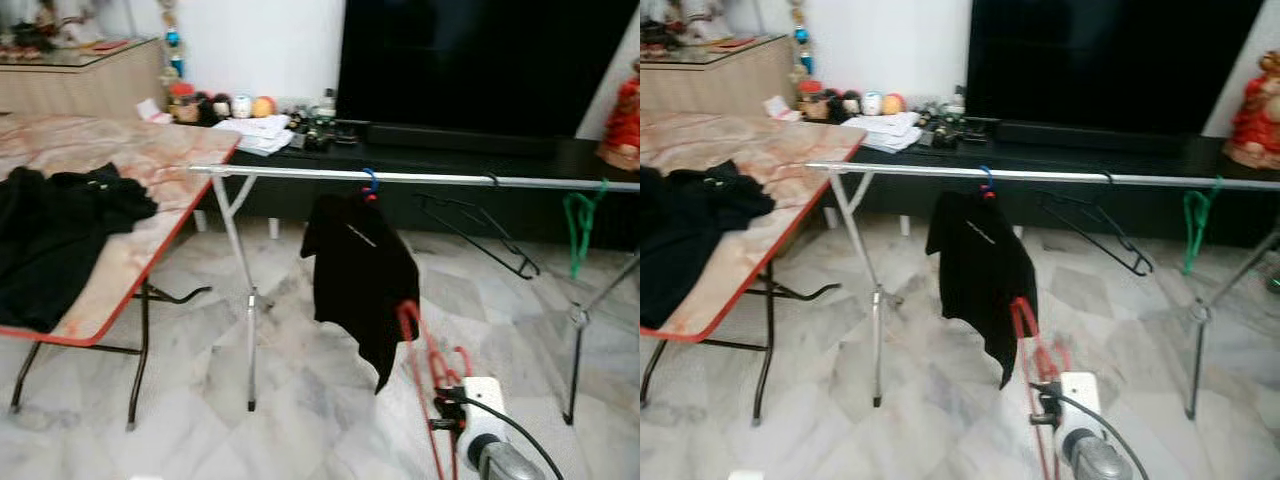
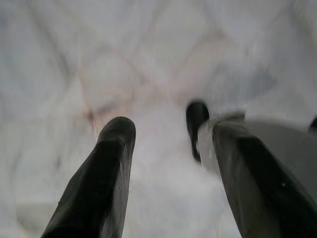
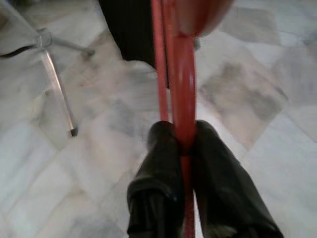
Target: Hang hanger
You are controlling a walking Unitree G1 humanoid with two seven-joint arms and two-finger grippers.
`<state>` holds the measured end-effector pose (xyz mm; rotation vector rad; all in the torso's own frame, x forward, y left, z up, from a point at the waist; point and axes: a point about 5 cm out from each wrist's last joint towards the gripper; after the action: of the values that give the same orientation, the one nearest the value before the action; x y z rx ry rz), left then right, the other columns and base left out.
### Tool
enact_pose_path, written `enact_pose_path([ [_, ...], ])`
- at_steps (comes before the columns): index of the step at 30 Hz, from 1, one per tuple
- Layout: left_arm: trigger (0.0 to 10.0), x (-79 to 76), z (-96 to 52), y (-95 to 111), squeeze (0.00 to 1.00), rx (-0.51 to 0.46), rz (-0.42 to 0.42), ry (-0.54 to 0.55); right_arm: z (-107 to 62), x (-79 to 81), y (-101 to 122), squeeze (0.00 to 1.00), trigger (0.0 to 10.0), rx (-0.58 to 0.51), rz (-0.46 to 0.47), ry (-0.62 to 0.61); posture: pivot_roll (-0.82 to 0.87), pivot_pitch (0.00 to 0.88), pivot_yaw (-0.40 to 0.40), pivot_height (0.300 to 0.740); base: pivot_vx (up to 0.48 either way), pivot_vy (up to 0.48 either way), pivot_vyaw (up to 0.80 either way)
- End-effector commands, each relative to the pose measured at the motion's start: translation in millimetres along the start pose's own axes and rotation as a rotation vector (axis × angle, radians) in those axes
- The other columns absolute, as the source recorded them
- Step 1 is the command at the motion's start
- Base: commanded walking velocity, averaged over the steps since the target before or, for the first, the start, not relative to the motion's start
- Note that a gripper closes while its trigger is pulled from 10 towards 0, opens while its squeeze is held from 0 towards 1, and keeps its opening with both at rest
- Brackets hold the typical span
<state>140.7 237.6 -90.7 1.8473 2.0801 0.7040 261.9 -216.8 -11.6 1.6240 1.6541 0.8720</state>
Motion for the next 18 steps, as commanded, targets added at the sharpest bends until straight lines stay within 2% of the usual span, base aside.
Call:
enact_pose_path([
  [1,10.0,1.5,-0.9,-4,0.00,0.003,-0.013,0.014,0.4,-2.8,5,0.00,0.0,-0.041,0.055,-0.047,0.03,0.000,0.009,0.740,0.000,0.000,0.00],
  [2,10.0,1.5,-0.9,-4,0.00,0.003,-0.013,0.014,0.4,-2.8,5,0.00,0.0,-0.041,0.055,-0.047,0.03,0.000,0.009,0.740,0.000,0.000,0.00],
  [5,10.0,-5.6,-1.3,-9,0.00,0.012,-0.023,-0.011,-3.9,-21.8,3,0.00,0.0,-0.052,0.179,-0.152,0.01,0.000,0.008,0.740,0.000,0.000,0.00],
  [9,10.0,-9.5,-1.1,-10,0.00,0.017,-0.020,-0.023,-5.3,-26.5,0,0.00,0.0,-0.035,0.200,-0.176,0.01,0.000,0.006,0.740,0.000,0.000,0.00],
  [10,10.0,-11.2,-1.0,-10,0.00,0.021,-0.021,-0.034,-5.3,-26.2,-3,0.00,10.0,-0.018,0.198,-0.178,0.02,0.000,0.006,0.740,0.000,0.000,0.00],
  [15,10.0,-12.2,-0.7,-11,0.00,0.028,-0.023,-0.044,-3.5,-22.5,-8,0.00,10.0,0.018,0.194,-0.186,0.02,0.000,0.002,0.740,0.000,0.000,0.00],
  [18,10.0,-8.7,-0.7,-11,0.00,0.038,-0.036,-0.024,-1.1,-19.4,-5,0.00,10.0,0.015,0.174,-0.185,0.01,0.000,0.004,0.740,0.311,0.000,0.00],
])
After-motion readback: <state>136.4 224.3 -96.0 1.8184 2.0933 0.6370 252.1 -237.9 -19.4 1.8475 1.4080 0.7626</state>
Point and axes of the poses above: a point about 5 cm out from each wrist's last joint towards the gripper, its own z axis pointing out of the wrist towards the gripper, its own y axis along the axis of the wrist's last joint, x = y × z, and after that the axes turned 4 degrees about -z, right-handed
